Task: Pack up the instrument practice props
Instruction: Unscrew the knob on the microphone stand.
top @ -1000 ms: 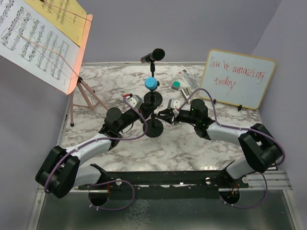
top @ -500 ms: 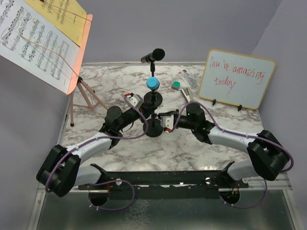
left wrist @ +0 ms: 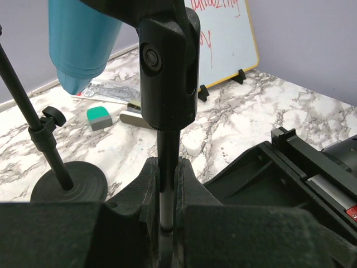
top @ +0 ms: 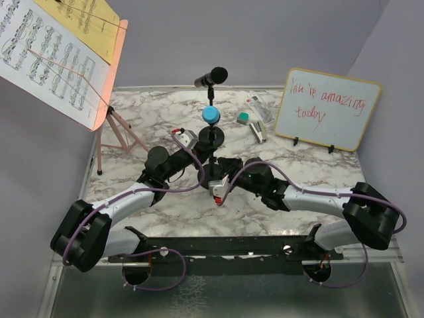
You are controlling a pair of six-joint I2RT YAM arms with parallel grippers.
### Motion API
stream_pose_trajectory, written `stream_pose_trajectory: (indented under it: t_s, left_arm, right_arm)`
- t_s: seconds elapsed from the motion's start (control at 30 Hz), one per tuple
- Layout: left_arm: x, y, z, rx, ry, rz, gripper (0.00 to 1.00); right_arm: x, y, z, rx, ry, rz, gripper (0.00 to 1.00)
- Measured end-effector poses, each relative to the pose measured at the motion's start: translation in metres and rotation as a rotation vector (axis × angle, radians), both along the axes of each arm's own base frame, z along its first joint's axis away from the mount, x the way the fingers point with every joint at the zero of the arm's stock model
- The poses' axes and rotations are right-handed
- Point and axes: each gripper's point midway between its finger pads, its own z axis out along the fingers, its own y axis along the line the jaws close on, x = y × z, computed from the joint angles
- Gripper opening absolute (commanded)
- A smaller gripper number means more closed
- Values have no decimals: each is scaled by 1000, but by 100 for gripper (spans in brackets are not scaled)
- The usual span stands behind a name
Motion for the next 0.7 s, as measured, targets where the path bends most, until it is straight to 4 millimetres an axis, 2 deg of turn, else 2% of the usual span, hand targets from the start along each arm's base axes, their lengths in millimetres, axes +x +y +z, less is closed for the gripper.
stream_pose_trajectory:
  t_s: [0.07,0.13,0.2,0.27,0.5,0.7]
  left_arm:
    - [0,0,0,0,1,0,0]
    - [0,0,0,0,1,-1,0]
    - [-1,-1,0,1,1,-3,0]
    - [-1,-1,0,1,2,-4,0]
    - [-1,-1,-1,3,3,-6,0]
    - [-1,-1,-1,3,4,-6,0]
  right_arm:
    - [-2,0,0,4,21,-2,13]
    - [-3,1,1,17,73,-5,30]
    - [-5,0,1,35,135,-11,39]
    - [-10,-2,-3,45,200,-6,44]
    - [-16,-13,-9,104,374,-3,48]
    - [-10,-13,-13,138,433,-7,48]
